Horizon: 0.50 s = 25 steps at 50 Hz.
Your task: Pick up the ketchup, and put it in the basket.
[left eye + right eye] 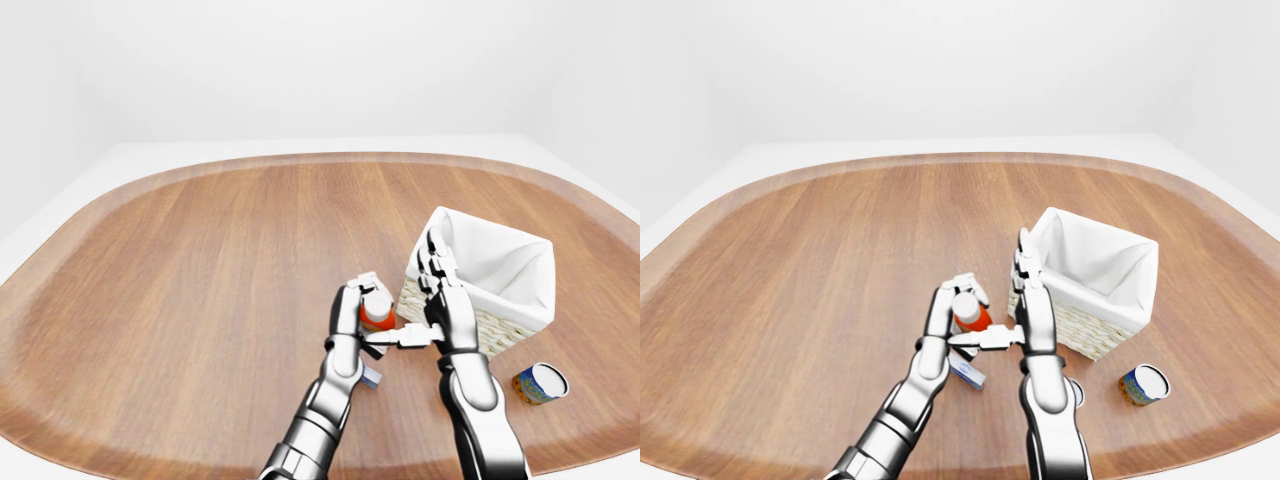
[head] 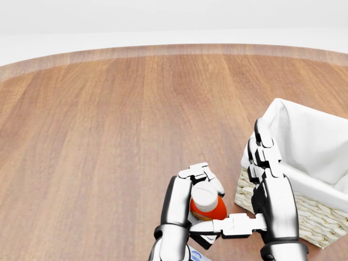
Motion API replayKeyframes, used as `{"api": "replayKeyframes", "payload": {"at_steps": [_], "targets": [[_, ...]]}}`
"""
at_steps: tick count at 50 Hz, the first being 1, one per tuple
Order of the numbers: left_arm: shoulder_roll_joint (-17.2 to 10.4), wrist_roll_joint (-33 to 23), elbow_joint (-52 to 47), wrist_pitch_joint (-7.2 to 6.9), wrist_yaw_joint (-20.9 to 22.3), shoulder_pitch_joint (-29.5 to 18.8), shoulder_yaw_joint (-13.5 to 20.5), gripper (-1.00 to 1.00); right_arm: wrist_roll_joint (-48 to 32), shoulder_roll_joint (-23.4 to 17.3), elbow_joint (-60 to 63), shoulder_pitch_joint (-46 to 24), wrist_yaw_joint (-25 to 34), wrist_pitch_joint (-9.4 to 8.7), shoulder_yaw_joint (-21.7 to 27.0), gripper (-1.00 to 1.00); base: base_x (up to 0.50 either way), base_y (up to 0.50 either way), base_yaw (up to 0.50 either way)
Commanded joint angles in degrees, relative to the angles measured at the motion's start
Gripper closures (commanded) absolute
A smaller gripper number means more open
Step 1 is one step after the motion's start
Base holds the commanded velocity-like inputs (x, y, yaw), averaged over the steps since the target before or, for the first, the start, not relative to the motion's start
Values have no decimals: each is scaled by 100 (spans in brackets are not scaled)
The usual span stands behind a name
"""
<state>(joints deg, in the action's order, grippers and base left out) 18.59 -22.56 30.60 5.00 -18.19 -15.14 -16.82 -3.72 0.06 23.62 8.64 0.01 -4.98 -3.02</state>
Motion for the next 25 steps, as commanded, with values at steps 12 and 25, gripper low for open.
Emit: {"api": "replayKeyframes", "payload": {"at_steps": [12, 25], "targets": [[84, 80, -638, 0, -9, 299, -408, 100, -81, -39, 19, 89, 106, 132, -73, 41, 0, 0, 0], [104, 38, -763, 0, -7, 352, -454, -100, -124, -25, -24, 89, 135, 205, -82, 100, 0, 0, 0]]}}
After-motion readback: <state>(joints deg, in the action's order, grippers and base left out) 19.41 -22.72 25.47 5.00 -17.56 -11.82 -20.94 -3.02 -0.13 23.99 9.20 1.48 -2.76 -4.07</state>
